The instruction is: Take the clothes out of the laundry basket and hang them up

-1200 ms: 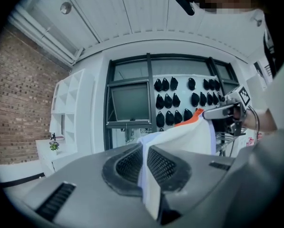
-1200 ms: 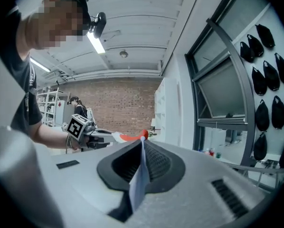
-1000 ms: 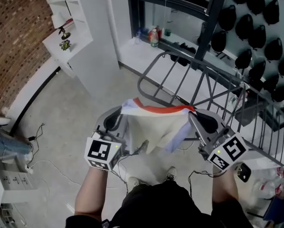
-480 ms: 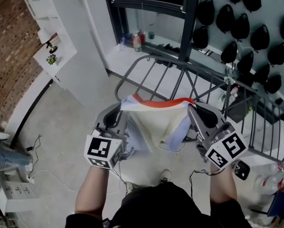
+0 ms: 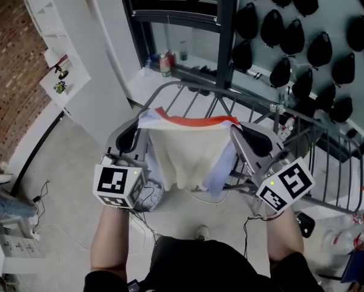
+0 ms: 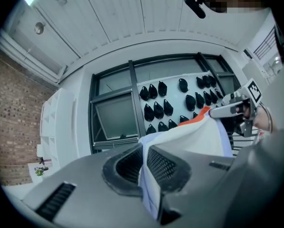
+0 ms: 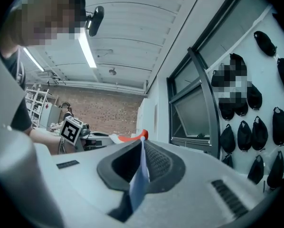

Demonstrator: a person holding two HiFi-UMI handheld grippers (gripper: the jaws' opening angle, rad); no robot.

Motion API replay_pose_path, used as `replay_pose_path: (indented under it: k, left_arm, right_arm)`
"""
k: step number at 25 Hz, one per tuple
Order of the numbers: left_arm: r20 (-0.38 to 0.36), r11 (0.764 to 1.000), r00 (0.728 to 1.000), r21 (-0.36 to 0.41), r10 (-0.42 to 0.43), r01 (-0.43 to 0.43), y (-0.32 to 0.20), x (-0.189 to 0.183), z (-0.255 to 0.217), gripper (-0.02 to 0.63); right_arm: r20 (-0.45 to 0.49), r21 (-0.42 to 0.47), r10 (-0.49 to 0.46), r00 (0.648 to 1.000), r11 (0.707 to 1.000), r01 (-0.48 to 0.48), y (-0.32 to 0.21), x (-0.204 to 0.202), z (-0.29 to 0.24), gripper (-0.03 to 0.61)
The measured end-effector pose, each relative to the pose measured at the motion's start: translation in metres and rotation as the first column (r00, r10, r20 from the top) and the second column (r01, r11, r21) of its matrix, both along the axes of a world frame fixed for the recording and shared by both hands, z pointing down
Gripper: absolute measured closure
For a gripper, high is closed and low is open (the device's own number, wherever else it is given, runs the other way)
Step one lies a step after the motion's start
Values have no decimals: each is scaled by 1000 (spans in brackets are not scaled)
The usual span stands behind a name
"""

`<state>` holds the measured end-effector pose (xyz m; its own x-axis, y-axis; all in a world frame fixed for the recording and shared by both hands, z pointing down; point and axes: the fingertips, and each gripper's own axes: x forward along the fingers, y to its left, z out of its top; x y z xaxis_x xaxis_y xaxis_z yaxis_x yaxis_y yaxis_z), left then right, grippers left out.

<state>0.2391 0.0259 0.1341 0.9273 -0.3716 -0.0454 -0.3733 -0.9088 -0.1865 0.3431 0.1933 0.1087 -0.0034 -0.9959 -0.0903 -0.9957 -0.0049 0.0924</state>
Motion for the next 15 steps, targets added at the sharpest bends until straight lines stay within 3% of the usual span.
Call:
replay_pose_path:
  k: [15]
  left_arm:
    - [1, 998, 999, -23, 54, -54, -24, 86, 23, 595]
  right_arm:
    - [73, 2, 145, 987, 989, -146, -18, 79, 19, 563]
